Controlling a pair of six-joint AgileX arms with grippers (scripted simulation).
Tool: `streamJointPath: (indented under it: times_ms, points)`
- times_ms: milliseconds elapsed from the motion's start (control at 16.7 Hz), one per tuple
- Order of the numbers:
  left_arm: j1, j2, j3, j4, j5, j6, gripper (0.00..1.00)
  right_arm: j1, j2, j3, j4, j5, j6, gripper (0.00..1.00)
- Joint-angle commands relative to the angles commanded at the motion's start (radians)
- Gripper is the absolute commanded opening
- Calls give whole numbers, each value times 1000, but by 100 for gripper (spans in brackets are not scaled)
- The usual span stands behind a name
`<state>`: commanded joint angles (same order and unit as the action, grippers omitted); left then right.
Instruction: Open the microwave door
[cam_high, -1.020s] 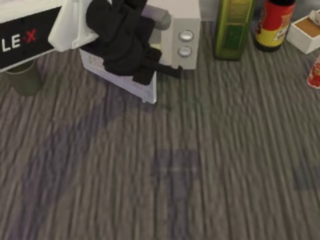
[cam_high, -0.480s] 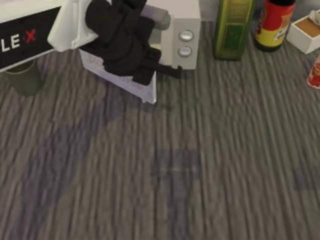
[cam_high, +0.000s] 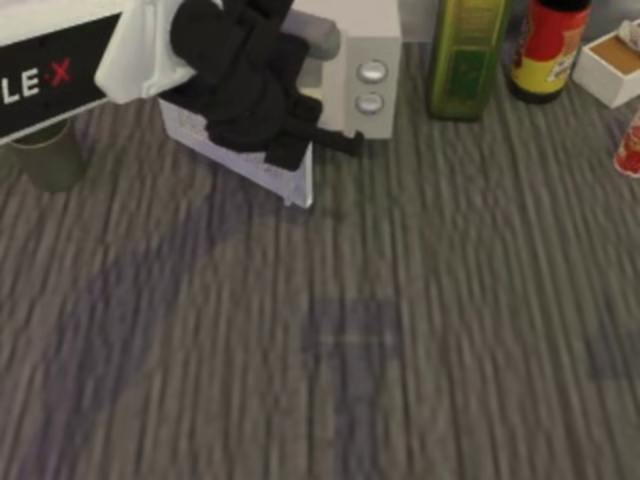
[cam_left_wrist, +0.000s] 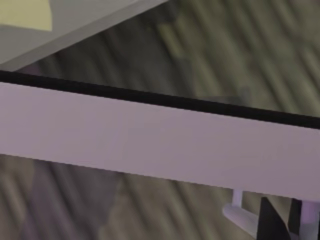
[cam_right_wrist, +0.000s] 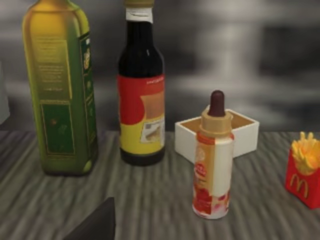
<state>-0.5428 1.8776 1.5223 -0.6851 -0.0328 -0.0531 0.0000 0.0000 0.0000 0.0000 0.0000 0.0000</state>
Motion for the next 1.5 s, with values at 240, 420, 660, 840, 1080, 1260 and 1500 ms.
streamJointPath:
  times_ms: [240, 420, 660, 840, 1080, 1260, 1500]
  points:
    - [5, -17, -22, 5, 23, 30, 0, 0, 0, 0, 0, 0, 0, 100]
    - [29, -51, -67, 14, 58, 97, 0, 0, 0, 0, 0, 0, 0, 100]
    - [41, -68, -88, 18, 76, 130, 0, 0, 0, 0, 0, 0, 0, 100]
    - [41, -68, -88, 18, 76, 130, 0, 0, 0, 0, 0, 0, 0, 100]
    - [41, -68, -88, 18, 76, 130, 0, 0, 0, 0, 0, 0, 0, 100]
    - [41, -68, -88, 18, 76, 130, 0, 0, 0, 0, 0, 0, 0, 100]
    - [41, -68, -88, 18, 76, 130, 0, 0, 0, 0, 0, 0, 0, 100]
